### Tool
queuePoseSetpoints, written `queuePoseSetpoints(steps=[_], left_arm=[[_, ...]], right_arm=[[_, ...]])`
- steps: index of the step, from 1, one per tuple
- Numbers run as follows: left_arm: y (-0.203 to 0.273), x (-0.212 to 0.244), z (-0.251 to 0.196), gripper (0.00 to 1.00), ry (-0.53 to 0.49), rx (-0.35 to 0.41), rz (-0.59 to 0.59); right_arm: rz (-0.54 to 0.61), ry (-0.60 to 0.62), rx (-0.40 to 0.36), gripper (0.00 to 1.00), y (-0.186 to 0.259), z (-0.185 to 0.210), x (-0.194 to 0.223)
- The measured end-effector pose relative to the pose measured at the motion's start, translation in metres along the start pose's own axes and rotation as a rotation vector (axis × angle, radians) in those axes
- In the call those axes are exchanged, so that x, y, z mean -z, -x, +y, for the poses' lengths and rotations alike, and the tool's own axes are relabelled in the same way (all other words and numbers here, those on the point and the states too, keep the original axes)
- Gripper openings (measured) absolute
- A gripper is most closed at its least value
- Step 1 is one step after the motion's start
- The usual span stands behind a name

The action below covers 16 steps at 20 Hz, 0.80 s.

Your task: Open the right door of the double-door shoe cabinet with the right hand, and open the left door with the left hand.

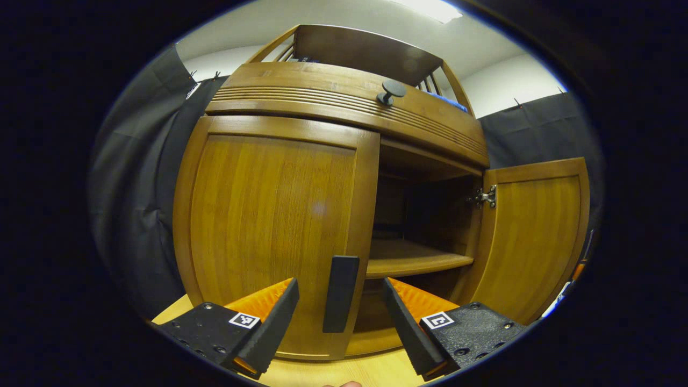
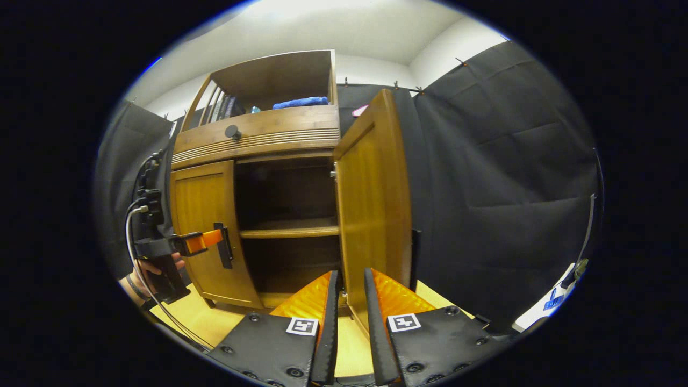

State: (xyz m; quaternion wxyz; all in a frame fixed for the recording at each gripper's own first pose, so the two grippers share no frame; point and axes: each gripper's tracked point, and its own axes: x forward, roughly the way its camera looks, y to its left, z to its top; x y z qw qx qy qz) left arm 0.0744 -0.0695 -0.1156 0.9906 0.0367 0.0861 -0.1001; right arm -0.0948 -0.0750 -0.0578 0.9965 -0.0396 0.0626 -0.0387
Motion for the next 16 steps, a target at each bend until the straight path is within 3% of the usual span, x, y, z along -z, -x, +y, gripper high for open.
queuePoseSetpoints(steps=[3, 4, 5, 9, 11, 12, 16], left_arm=[[-0.006, 0.009, 0.0, 0.91, -0.007, -0.04, -0.001], [-0.007, 0.012, 0.002, 0.91, 0.007, -0.049, 0.006], [-0.011, 0.018, 0.007, 0.94, 0.024, -0.057, 0.014], [-0.023, 0.03, 0.012, 0.91, 0.038, -0.07, 0.023], [-0.036, 0.03, 0.019, 0.91, 0.013, -0.092, 0.02], [-0.041, 0.029, 0.024, 0.91, 0.006, -0.106, 0.021], [-0.048, 0.031, 0.031, 0.96, 0.052, -0.093, 0.046]], right_arm=[[0.005, 0.03, -0.047, 0.29, -0.004, 0.015, -0.001], [0.001, 0.037, -0.049, 0.48, -0.007, 0.018, -0.003], [0.001, 0.04, -0.051, 0.57, -0.007, 0.019, -0.003], [0.025, 0.013, -0.046, 0.94, -0.008, 0.021, 0.003], [0.033, 0.0, -0.054, 0.98, -0.008, 0.023, 0.005], [0.034, -0.001, -0.056, 0.94, -0.006, 0.024, 0.006], [0.03, 0.01, -0.042, 0.98, -0.005, 0.019, 0.005]])
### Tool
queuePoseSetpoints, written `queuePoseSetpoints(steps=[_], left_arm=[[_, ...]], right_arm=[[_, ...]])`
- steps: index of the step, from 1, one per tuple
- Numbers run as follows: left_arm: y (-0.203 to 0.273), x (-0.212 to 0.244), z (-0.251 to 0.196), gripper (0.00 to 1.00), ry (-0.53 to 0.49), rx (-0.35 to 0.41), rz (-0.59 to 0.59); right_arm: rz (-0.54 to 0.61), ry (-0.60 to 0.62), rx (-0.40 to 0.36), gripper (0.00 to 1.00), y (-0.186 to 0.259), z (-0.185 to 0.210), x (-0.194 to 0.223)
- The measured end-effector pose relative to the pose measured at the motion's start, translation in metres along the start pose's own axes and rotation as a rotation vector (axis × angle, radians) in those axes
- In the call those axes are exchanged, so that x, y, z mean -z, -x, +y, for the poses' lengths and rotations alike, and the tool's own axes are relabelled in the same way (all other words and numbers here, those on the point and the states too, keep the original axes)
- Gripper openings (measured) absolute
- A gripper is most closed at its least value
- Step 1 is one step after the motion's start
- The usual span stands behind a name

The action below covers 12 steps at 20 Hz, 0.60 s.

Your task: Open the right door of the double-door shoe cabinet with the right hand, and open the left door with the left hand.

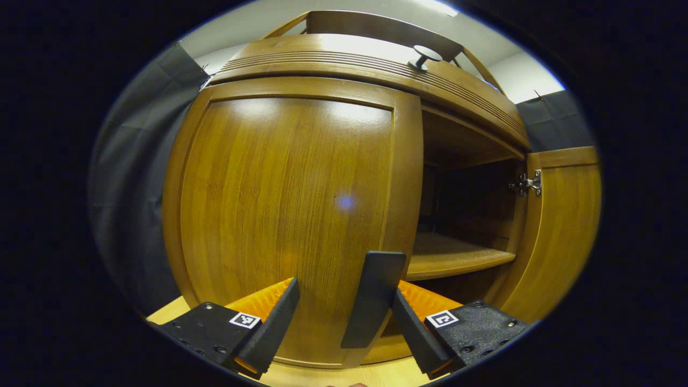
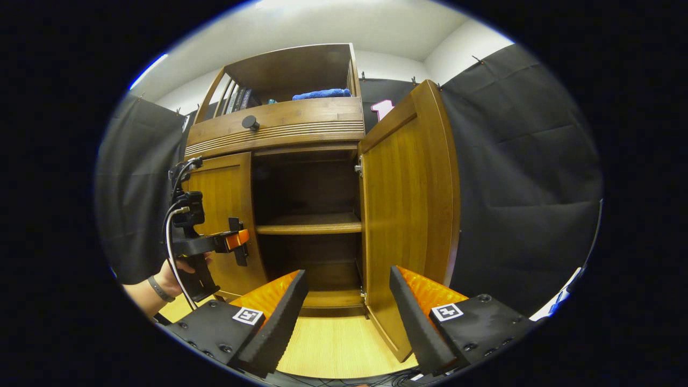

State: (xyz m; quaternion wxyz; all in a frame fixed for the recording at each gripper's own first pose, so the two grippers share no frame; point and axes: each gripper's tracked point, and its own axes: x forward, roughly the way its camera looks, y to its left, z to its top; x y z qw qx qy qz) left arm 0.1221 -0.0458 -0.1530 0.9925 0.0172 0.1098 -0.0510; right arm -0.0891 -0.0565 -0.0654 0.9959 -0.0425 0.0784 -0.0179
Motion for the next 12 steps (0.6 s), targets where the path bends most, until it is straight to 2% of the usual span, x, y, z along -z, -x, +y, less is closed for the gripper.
queuePoseSetpoints(steps=[1, 2, 3, 5, 7, 9, 10, 11, 12], left_arm=[[0.001, 0.001, -0.005, 0.97, -0.015, 0.021, -0.006], [0.004, 0.001, -0.018, 0.94, -0.031, 0.076, -0.017], [0.004, 0.002, -0.031, 0.75, -0.042, 0.124, -0.021], [0.002, 0.002, -0.031, 0.36, -0.066, 0.108, -0.026], [0.004, 0.002, -0.03, 0.29, -0.07, 0.094, -0.022], [0.008, 0.002, -0.03, 0.28, -0.078, 0.09, 0.002], [0.013, 0.001, -0.029, 0.28, -0.092, 0.086, 0.009], [0.021, 0.0, -0.029, 0.28, -0.106, 0.088, 0.011], [0.033, -0.001, -0.029, 0.28, -0.114, 0.09, 0.01]], right_arm=[[-0.001, -0.003, -0.001, 0.98, 0.0, 0.001, 0.0], [0.0, -0.009, -0.002, 0.98, 0.001, 0.0, 0.001], [0.003, -0.015, -0.002, 0.98, 0.002, -0.001, 0.002], [0.003, -0.022, -0.006, 1.0, 0.002, 0.0, 0.003], [-0.004, -0.022, -0.004, 1.0, 0.001, 0.001, 0.002], [-0.009, -0.018, -0.005, 0.94, -0.002, 0.002, 0.001], [-0.011, -0.015, -0.01, 0.94, -0.001, 0.003, 0.0], [-0.012, -0.011, -0.016, 0.99, -0.002, 0.004, -0.001], [-0.014, -0.005, -0.02, 1.0, -0.003, 0.006, -0.001]])
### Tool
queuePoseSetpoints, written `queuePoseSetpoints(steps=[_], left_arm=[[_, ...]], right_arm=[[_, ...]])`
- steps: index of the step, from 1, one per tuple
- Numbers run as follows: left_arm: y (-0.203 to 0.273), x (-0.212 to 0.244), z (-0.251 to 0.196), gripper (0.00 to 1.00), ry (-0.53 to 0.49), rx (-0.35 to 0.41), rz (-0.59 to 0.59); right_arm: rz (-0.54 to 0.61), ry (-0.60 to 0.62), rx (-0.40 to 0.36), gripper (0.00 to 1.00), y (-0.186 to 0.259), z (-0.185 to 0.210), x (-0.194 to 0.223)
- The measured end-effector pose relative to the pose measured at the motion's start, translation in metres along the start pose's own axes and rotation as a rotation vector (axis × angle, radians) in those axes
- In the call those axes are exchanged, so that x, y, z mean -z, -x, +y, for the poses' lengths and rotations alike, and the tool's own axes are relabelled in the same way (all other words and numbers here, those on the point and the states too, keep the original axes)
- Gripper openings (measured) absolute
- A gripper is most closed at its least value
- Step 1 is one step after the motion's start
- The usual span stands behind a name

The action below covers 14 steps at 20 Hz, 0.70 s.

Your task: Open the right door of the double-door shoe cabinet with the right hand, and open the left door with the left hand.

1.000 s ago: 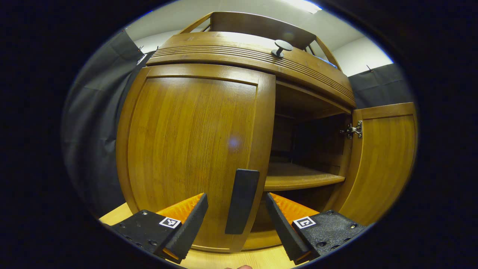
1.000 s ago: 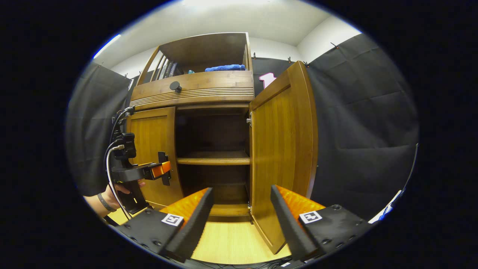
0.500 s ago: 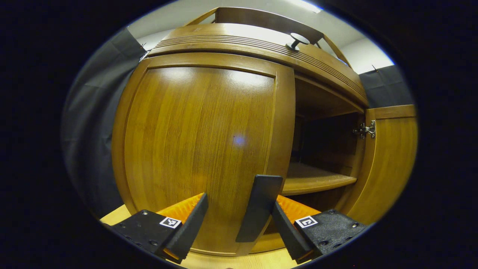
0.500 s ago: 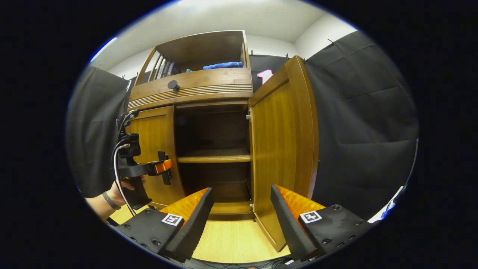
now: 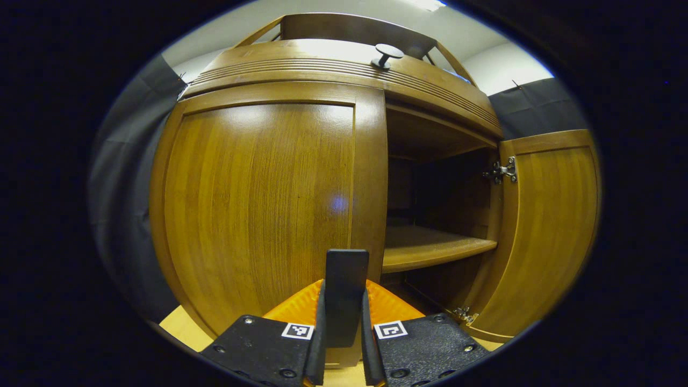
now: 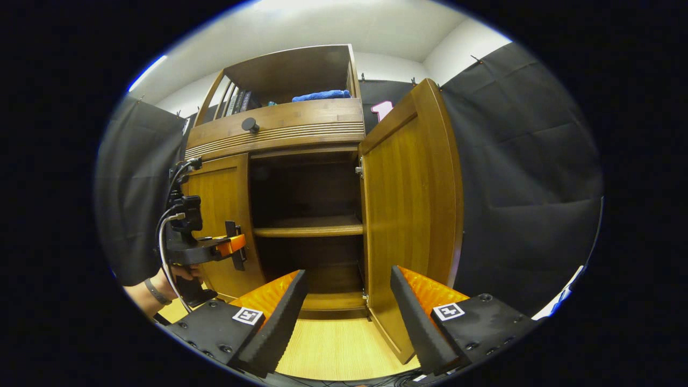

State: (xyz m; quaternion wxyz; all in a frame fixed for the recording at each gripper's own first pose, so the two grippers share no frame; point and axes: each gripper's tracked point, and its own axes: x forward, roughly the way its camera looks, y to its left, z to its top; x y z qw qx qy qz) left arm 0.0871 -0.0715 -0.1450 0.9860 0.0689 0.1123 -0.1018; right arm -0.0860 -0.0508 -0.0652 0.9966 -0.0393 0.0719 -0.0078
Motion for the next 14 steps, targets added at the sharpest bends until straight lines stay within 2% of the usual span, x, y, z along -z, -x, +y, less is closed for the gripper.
queuePoseSetpoints(steps=[3, 6, 10, 11, 14], left_arm=[[0.036, -0.003, 0.005, 0.29, -0.008, 0.015, 0.013], [0.068, -0.005, 0.013, 0.28, -0.007, 0.01, 0.023], [0.112, -0.01, 0.032, 0.27, -0.004, -0.038, 0.02], [0.121, -0.01, 0.037, 0.27, -0.005, -0.052, 0.019], [0.138, -0.016, 0.049, 0.27, -0.002, -0.095, -0.002]], right_arm=[[0.001, 0.012, -0.014, 1.0, 0.001, 0.001, 0.002], [0.011, 0.01, -0.04, 0.95, -0.004, 0.006, 0.005], [0.024, 0.008, -0.079, 0.94, -0.013, 0.016, 0.01], [0.026, 0.007, -0.092, 0.99, -0.015, 0.018, 0.011], [0.026, 0.006, -0.123, 1.0, -0.018, 0.025, 0.012]])
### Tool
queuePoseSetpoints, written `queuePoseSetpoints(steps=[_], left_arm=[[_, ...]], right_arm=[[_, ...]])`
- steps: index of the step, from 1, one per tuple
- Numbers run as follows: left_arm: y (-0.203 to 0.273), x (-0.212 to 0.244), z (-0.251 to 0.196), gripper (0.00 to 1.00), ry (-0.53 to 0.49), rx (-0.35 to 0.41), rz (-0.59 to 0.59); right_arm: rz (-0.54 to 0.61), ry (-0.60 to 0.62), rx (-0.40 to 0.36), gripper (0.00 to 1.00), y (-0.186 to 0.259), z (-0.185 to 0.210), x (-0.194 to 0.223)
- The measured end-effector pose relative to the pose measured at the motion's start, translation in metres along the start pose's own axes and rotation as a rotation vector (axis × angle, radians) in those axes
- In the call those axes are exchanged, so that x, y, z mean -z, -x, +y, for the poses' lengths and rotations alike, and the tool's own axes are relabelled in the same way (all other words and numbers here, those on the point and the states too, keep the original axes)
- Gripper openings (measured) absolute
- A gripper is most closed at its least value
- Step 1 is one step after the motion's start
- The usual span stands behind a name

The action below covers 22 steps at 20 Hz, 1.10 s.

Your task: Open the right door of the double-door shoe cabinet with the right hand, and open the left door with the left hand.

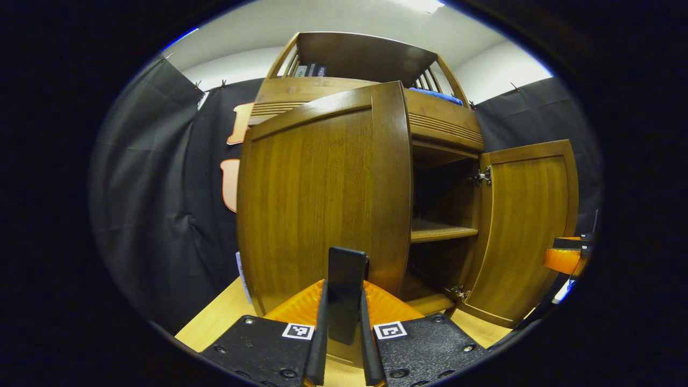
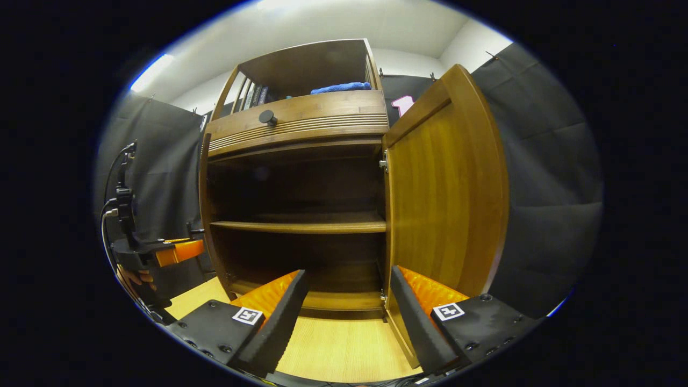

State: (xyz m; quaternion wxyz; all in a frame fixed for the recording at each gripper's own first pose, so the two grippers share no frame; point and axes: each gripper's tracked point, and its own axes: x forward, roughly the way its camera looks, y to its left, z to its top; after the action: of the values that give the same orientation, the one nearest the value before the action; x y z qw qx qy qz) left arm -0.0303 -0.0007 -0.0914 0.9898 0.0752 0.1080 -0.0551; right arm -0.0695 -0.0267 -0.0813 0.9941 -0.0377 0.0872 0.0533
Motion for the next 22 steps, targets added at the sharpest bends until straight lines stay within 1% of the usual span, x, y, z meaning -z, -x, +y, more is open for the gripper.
queuePoseSetpoints(steps=[1, 2, 3, 4, 6, 8, 11, 12, 13, 16, 17, 18, 19, 20, 21, 22], left_arm=[[-0.002, -0.001, 0.003, 0.27, -0.001, -0.017, -0.006], [0.004, -0.002, 0.009, 0.27, -0.002, -0.037, -0.012], [0.017, 0.002, 0.016, 0.26, -0.005, -0.061, -0.016], [0.025, 0.002, 0.025, 0.27, -0.006, -0.088, -0.021], [0.038, -0.004, 0.045, 0.26, -0.005, -0.155, -0.032], [0.048, -0.007, 0.065, 0.26, -0.027, -0.229, -0.048], [0.058, -0.016, 0.105, 0.25, -0.08, -0.368, -0.078], [0.062, -0.017, 0.114, 0.26, -0.085, -0.378, -0.08], [0.066, -0.017, 0.119, 0.22, -0.077, -0.37, -0.084], [0.066, -0.016, 0.128, 0.1, -0.048, -0.301, -0.089], [0.067, -0.016, 0.133, 0.15, -0.054, -0.282, -0.091], [0.068, -0.016, 0.138, 0.1, -0.07, -0.263, -0.088], [0.068, -0.016, 0.146, 0.15, -0.081, -0.249, -0.091], [0.069, -0.017, 0.151, 0.1, -0.08, -0.227, -0.088], [0.069, -0.017, 0.156, 0.15, -0.075, -0.205, -0.087], [0.068, -0.017, 0.162, 0.15, -0.064, -0.18, -0.085]], right_arm=[[0.0, 0.002, -0.008, 1.0, -0.002, 0.002, -0.001], [0.0, 0.004, -0.016, 0.97, -0.003, 0.003, -0.001], [0.001, 0.005, -0.024, 1.0, -0.004, 0.004, 0.0], [0.003, 0.006, -0.032, 0.99, -0.006, 0.006, 0.0], [0.001, 0.011, -0.047, 0.99, -0.006, 0.009, 0.0], [0.001, 0.015, -0.059, 1.0, -0.007, 0.013, 0.002], [0.011, 0.007, -0.086, 0.99, -0.008, 0.022, 0.006], [0.015, 0.007, -0.093, 0.99, -0.009, 0.026, 0.008], [0.021, 0.01, -0.097, 0.99, -0.011, 0.027, 0.01], [0.031, 0.011, -0.11, 0.99, -0.013, 0.033, 0.013], [0.032, 0.014, -0.111, 0.99, -0.013, 0.034, 0.013], [0.032, 0.017, -0.111, 0.99, -0.013, 0.033, 0.013], [0.033, 0.02, -0.108, 0.94, -0.015, 0.033, 0.013], [0.036, 0.021, -0.104, 0.94, -0.016, 0.032, 0.014], [0.038, 0.018, -0.102, 0.94, -0.016, 0.032, 0.015], [0.039, 0.011, -0.1, 0.99, -0.016, 0.032, 0.015]])
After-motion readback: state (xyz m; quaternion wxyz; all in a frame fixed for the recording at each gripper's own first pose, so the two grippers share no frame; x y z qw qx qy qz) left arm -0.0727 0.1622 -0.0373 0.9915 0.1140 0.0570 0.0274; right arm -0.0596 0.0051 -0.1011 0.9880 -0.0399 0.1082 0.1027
